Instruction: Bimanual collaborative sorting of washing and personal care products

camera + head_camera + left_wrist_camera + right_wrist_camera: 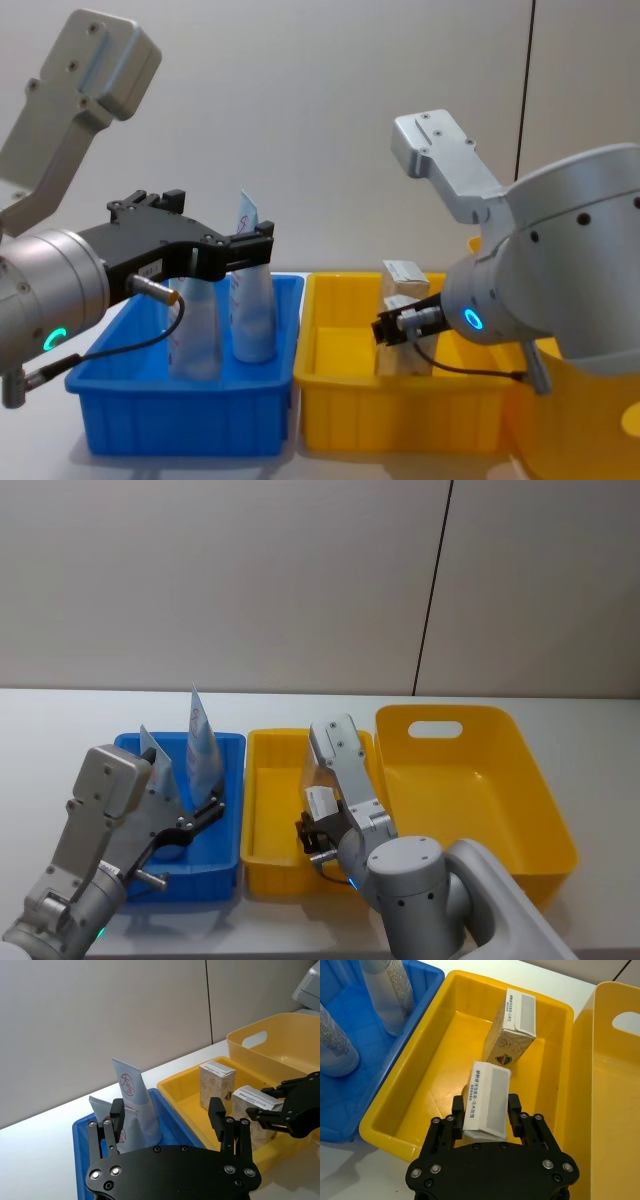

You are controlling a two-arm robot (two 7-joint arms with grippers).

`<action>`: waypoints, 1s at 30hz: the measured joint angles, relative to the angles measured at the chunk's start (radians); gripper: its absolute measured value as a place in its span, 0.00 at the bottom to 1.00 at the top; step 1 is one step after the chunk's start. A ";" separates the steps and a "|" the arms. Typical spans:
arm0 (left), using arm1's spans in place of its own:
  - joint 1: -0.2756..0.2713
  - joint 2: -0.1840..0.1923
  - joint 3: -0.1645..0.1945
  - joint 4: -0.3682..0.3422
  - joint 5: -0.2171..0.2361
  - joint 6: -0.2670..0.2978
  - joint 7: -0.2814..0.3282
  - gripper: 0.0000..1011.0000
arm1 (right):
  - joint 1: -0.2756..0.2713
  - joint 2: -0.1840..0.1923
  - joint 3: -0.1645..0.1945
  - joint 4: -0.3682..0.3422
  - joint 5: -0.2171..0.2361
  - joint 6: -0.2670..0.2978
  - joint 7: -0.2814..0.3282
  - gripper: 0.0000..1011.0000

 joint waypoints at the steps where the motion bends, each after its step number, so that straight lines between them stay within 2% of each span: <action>1: 0.000 0.000 0.000 0.000 0.000 0.000 0.000 0.99 | 0.000 0.000 0.000 0.000 0.000 0.000 0.000 0.51; 9: 0.000 0.000 0.000 0.000 0.000 0.000 0.000 0.99 | 0.001 -0.002 0.001 0.003 -0.001 -0.002 -0.001 0.28; 17: 0.000 0.000 0.000 0.000 0.000 0.000 0.000 0.99 | 0.001 -0.003 0.002 0.004 -0.001 -0.003 -0.001 0.21; 30: 0.000 0.000 0.000 0.000 0.000 0.000 0.000 0.99 | 0.001 -0.003 0.002 0.005 -0.001 -0.003 -0.001 0.20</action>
